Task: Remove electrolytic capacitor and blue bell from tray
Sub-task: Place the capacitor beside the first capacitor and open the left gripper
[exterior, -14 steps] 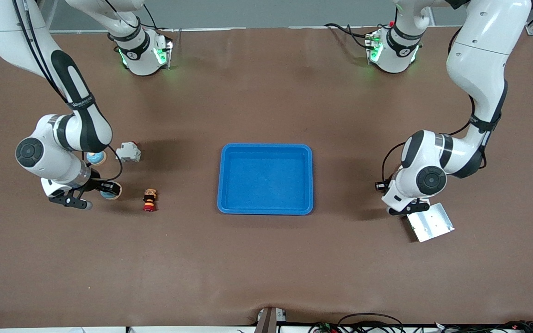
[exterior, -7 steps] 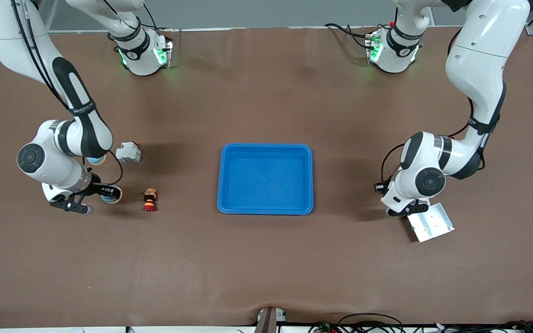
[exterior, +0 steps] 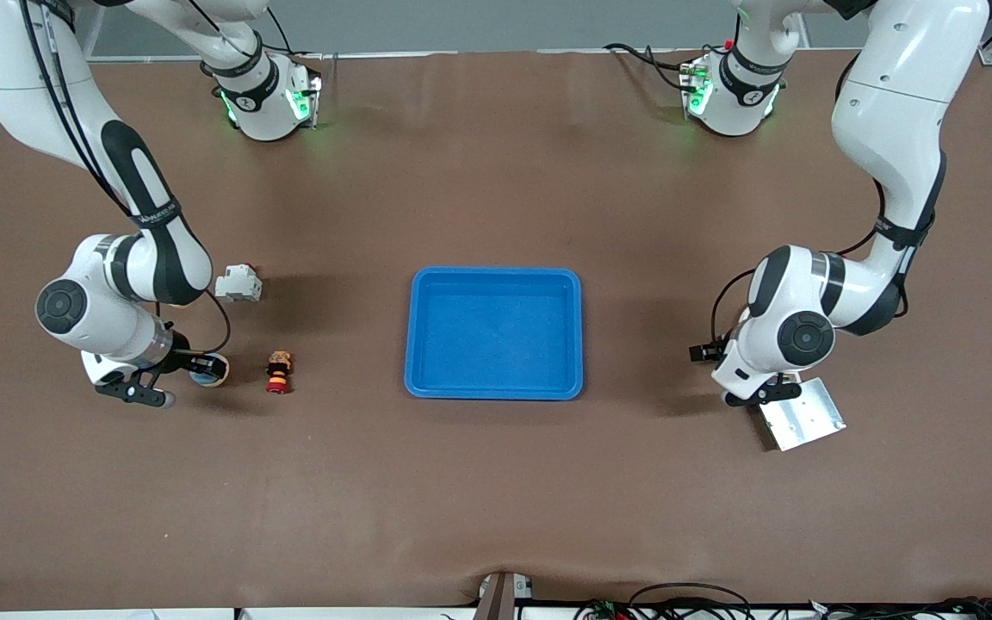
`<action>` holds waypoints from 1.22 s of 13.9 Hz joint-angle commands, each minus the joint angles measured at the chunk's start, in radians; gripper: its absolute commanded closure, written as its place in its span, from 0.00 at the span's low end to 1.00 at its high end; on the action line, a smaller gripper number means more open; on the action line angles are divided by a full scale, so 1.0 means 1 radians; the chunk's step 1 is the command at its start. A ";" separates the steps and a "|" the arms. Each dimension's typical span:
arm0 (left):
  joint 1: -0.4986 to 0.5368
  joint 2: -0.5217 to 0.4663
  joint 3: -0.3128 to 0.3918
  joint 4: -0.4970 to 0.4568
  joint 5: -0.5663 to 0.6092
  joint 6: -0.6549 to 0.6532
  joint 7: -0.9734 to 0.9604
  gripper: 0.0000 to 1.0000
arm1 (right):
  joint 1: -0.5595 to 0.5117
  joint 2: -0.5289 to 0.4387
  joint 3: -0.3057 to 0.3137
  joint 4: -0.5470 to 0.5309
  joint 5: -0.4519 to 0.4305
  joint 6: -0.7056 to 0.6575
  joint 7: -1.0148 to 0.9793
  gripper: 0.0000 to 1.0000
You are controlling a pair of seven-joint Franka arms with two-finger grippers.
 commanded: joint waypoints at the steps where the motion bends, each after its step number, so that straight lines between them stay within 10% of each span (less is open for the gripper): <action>1: 0.007 -0.067 -0.011 -0.010 0.023 -0.075 0.000 0.00 | -0.023 0.021 0.019 0.026 0.016 -0.003 -0.021 1.00; 11: 0.118 -0.314 -0.031 -0.033 -0.083 -0.326 0.166 0.00 | -0.014 0.059 0.017 0.042 0.015 0.000 -0.023 1.00; 12: 0.143 -0.353 -0.031 -0.045 -0.098 -0.351 0.231 0.00 | -0.014 0.061 0.017 0.043 0.015 -0.001 -0.021 0.86; 13: 0.161 -0.396 -0.031 -0.063 -0.109 -0.373 0.280 0.00 | -0.014 0.061 0.019 0.045 0.015 -0.001 -0.020 0.08; 17: 0.211 -0.541 -0.029 -0.094 -0.143 -0.472 0.377 0.00 | -0.017 0.065 0.017 0.048 0.015 -0.003 -0.020 0.00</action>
